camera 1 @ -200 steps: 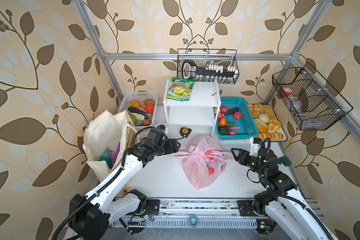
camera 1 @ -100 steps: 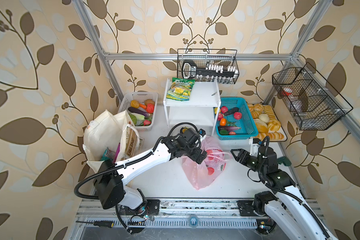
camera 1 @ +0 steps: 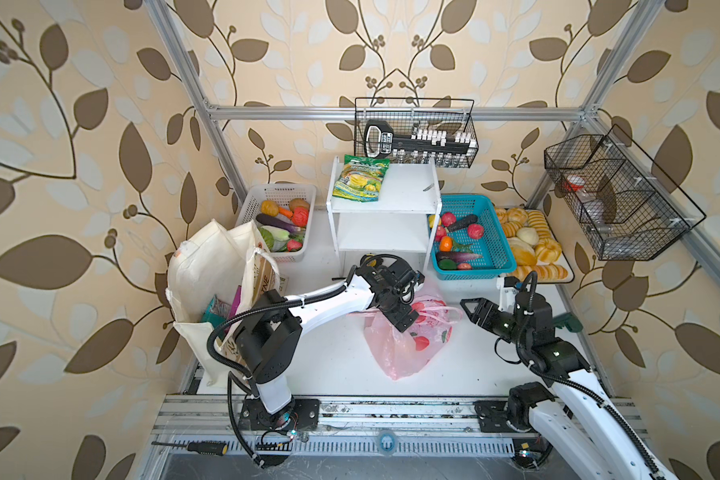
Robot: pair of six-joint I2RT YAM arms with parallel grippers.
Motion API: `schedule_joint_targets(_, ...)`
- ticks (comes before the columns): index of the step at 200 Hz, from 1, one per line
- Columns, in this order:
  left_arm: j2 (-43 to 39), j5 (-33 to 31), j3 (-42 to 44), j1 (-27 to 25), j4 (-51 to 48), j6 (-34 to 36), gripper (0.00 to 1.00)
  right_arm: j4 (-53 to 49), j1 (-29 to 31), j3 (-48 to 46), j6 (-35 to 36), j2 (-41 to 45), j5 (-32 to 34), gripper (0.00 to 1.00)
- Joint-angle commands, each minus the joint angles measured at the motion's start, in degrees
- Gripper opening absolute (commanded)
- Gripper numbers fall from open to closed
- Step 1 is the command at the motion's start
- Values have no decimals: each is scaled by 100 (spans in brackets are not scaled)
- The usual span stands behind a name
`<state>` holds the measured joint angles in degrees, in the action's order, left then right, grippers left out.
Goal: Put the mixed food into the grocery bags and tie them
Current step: 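Lift the pink bag with the left gripper and carry it toward the floral tote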
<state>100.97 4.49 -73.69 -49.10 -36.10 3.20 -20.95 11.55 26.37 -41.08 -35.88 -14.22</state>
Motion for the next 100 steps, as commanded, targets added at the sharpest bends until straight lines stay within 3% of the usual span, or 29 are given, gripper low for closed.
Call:
schedule_joint_targets(1, 313, 66, -243, -73, -263, 48, 99, 37, -9, 96, 23, -58, -120, 66)
schedule_joint_targets(8, 375, 102, -328, -72, -379, 19, 98, 37, -8, 87, 28, -67, -126, 66)
schedule_joint_targets(17, 396, 298, -462, -73, -556, 70, 88, 34, -12, 82, 36, -79, -125, 66)
schedule_joint_targets(30, 310, 450, -638, -73, -759, 72, 63, -4, -10, 79, 56, -85, -102, 66)
schedule_joint_targets(43, 100, 430, -760, -73, -867, -51, 32, -40, -8, 79, 79, -68, -38, 66)
schedule_joint_targets(53, -125, 410, -826, -73, -905, -143, 18, -45, -9, 70, 84, -61, -17, 66)
schedule_joint_targets(86, -1006, 339, -1004, -73, -1005, -500, 0, 11, -26, 54, 92, -94, -19, 66)
schedule_joint_targets(100, -1395, 163, -1140, -67, -1119, -659, 0, 45, -32, 54, 109, -104, -26, 66)
